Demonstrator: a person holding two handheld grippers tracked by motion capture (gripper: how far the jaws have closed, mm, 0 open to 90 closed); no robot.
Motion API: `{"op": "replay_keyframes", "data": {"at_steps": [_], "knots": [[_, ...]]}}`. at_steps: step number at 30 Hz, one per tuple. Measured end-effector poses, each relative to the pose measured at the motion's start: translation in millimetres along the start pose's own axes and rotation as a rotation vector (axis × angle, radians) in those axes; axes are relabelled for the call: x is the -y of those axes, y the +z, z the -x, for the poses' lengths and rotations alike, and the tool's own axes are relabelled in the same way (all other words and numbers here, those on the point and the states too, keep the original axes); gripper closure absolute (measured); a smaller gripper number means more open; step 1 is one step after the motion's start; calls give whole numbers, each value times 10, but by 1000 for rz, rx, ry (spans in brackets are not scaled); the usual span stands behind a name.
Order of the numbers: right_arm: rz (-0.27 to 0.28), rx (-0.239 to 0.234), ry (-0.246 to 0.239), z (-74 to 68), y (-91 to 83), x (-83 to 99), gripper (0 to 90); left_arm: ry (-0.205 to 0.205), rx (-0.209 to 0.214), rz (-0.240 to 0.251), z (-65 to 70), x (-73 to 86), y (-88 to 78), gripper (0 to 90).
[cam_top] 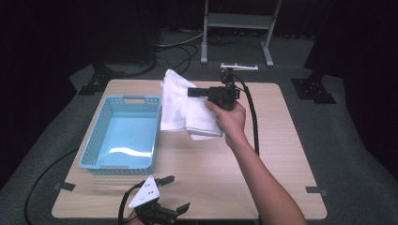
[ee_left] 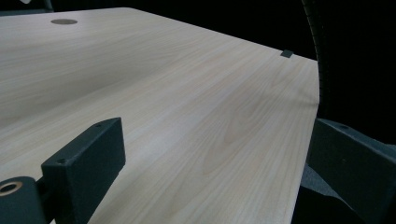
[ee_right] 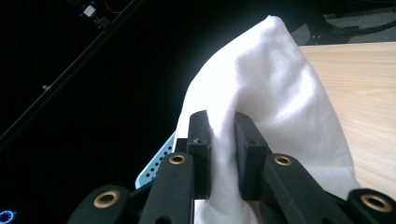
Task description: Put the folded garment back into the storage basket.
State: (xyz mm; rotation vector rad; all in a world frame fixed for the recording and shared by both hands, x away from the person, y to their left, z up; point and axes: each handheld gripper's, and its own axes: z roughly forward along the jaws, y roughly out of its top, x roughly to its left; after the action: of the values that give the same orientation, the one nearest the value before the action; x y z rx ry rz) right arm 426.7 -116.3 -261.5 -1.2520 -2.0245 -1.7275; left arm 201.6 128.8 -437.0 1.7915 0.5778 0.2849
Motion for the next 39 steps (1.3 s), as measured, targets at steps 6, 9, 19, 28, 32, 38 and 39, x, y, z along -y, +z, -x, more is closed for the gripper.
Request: {"op": "replay_keyframes", "data": {"at_steps": [6, 9, 19, 28, 32, 38, 39], "knots": [[-6, -13, -6, -55, 78, -25, 794, 1, 1, 0, -3, 1, -1, 41], [-10, -24, 0, -69, 109, -31, 794, 1, 2, 0, 0, 1, 2, 41], [-12, -49, 4, -126, 259, -36, 795, 2, 1, 0, -3, 0, 0, 41], [-18, -72, -1, -229, 380, -87, 795, 0, -1, 0, -9, 1, -5, 41], [-11, -81, -2, -256, 426, -97, 795, 3, -2, 1, -7, 1, -6, 41], [-13, -75, 10, -294, 492, -111, 796, 1, -4, 4, -9, 1, -8, 41], [-9, -77, 7, -300, 505, -114, 796, 1, -4, 3, -9, 1, -8, 41]]}}
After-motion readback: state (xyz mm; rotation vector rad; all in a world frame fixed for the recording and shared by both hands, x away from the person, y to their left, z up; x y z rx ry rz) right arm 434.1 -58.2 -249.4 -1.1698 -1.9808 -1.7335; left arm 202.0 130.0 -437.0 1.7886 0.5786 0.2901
